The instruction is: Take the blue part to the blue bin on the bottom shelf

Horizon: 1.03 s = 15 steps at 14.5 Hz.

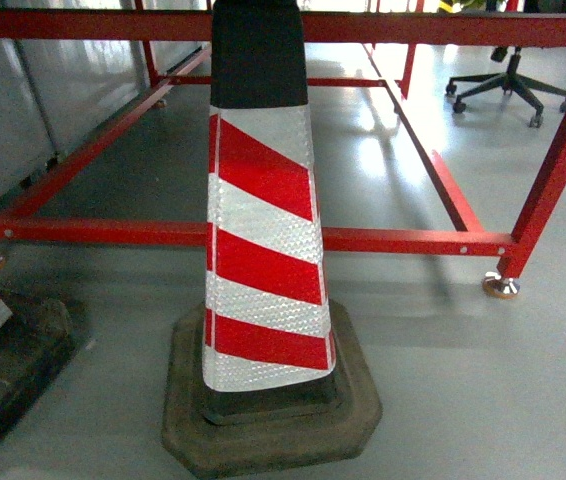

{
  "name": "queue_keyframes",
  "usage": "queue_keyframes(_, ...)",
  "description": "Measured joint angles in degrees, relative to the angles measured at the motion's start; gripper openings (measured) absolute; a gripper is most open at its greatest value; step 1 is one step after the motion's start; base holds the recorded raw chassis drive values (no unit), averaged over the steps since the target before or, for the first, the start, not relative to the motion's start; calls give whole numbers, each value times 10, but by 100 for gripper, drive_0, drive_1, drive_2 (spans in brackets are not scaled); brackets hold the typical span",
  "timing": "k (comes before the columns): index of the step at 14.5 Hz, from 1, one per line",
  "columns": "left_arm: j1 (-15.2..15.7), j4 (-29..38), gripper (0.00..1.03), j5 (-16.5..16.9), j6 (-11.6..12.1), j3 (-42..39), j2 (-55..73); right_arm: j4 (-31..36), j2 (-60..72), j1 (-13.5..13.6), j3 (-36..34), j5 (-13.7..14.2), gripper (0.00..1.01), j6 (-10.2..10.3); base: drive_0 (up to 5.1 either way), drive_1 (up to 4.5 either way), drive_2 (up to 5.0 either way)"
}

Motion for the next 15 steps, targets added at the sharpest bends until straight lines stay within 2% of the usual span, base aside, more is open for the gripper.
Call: queue_keyframes(15,0,0,98,0,0,0,0,0,0,0,0,0,98,0,0,0,0)
